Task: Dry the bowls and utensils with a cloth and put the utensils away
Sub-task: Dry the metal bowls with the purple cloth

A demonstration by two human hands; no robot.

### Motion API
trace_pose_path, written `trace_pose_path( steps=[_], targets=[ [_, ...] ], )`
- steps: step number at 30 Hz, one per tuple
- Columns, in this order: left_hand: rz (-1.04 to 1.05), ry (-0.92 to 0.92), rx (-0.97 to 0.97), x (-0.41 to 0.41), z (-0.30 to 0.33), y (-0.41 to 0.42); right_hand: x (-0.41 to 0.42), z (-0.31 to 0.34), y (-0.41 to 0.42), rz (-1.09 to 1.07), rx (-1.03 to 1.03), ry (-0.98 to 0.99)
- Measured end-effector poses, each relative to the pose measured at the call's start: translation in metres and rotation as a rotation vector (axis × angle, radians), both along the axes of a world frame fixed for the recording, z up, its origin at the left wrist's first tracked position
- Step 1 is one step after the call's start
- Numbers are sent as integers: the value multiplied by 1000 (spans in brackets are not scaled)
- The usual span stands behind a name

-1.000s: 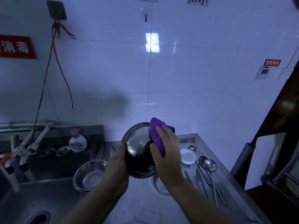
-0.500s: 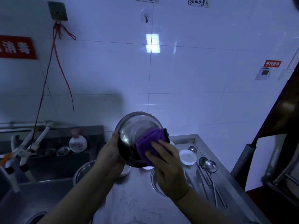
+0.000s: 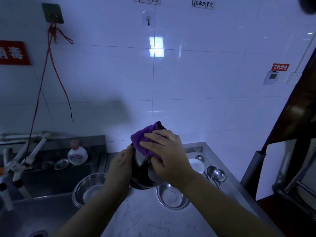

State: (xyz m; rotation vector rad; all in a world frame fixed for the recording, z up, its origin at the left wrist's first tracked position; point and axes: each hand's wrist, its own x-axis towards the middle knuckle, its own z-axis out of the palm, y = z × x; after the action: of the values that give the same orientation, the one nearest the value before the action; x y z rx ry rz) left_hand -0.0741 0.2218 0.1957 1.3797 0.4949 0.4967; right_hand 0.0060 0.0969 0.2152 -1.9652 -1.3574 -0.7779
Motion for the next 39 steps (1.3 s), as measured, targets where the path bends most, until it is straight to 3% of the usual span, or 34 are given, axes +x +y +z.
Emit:
trace_pose_path(
  steps=[7, 11, 21, 27, 35, 39],
  targets=[
    [88, -44, -35, 3, 8, 18, 20, -15, -5, 102, 356, 461],
    [117, -41, -335, 7, 5, 30, 12, -27, -4, 86, 465, 619],
    [-26, -146, -837, 21, 9, 25, -15, -59, 14, -93, 582, 441],
    [-311, -188, -952, 11, 6, 25, -24, -87, 10, -92, 423, 191],
    [-116, -34, -590, 10, -12, 13, -3, -62, 16, -79, 244, 172],
    [-75, 8, -548, 10, -10, 8, -2, -52, 21, -60, 41, -11]
  ],
)
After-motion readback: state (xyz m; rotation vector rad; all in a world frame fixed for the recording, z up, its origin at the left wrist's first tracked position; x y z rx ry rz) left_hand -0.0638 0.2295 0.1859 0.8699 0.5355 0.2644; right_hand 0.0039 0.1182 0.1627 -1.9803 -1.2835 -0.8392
